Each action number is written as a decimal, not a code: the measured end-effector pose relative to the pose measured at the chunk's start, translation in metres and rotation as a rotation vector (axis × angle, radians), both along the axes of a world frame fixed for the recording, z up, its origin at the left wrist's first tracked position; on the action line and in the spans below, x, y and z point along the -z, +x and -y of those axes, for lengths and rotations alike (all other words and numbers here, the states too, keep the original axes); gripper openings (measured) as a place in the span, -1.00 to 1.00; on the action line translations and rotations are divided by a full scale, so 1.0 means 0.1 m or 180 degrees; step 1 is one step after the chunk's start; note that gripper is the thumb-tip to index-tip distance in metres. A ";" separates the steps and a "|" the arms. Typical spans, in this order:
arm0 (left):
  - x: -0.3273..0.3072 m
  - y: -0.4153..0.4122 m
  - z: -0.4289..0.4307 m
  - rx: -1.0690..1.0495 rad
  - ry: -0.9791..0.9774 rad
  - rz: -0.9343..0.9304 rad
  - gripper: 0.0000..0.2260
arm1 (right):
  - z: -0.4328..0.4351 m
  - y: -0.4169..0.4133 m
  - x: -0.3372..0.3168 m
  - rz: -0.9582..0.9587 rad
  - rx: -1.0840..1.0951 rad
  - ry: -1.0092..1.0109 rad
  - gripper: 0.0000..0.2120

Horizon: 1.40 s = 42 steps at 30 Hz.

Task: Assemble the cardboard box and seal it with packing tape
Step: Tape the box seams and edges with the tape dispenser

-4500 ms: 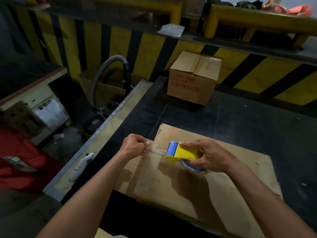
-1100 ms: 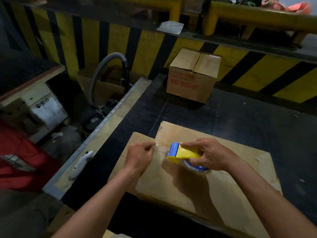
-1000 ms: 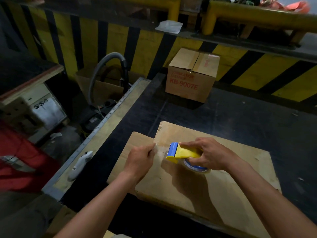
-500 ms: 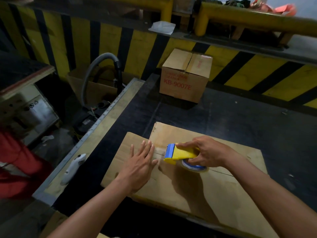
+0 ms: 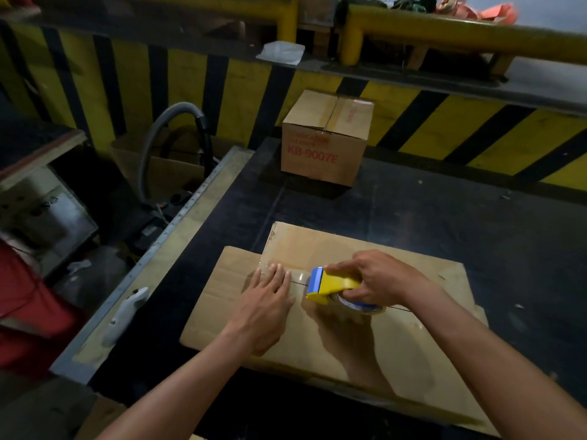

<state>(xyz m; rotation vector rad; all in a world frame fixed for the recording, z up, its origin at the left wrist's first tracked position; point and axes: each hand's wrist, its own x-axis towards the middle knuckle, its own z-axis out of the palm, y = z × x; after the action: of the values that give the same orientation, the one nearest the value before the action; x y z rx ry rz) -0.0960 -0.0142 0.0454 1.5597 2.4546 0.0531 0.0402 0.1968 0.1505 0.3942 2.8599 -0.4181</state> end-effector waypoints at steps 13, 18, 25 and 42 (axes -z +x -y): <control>-0.01 0.09 0.01 -0.0051 -0.0097 -0.0154 -0.43 | -0.14 0.06 -0.15 0.0081 -0.0250 -0.0103 -0.43; -0.04 0.10 0.01 -0.0029 -0.0158 -0.0179 -0.43 | -0.40 0.34 -0.23 0.0120 -0.0133 -0.0064 -0.44; -0.14 0.25 -0.11 -0.0255 -0.0276 -0.0220 -0.43 | -0.48 0.64 -0.06 0.0085 -0.0033 0.0049 -0.43; 0.03 0.74 -0.41 -0.0219 0.0013 -0.0168 -0.37 | -0.54 0.57 0.01 -0.0050 -0.0094 -0.0236 -0.44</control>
<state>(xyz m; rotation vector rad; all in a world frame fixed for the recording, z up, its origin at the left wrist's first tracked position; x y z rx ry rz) -0.0221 0.0264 0.0426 1.4966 2.5499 0.0291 0.0968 0.2512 0.1500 0.3362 2.8515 -0.5222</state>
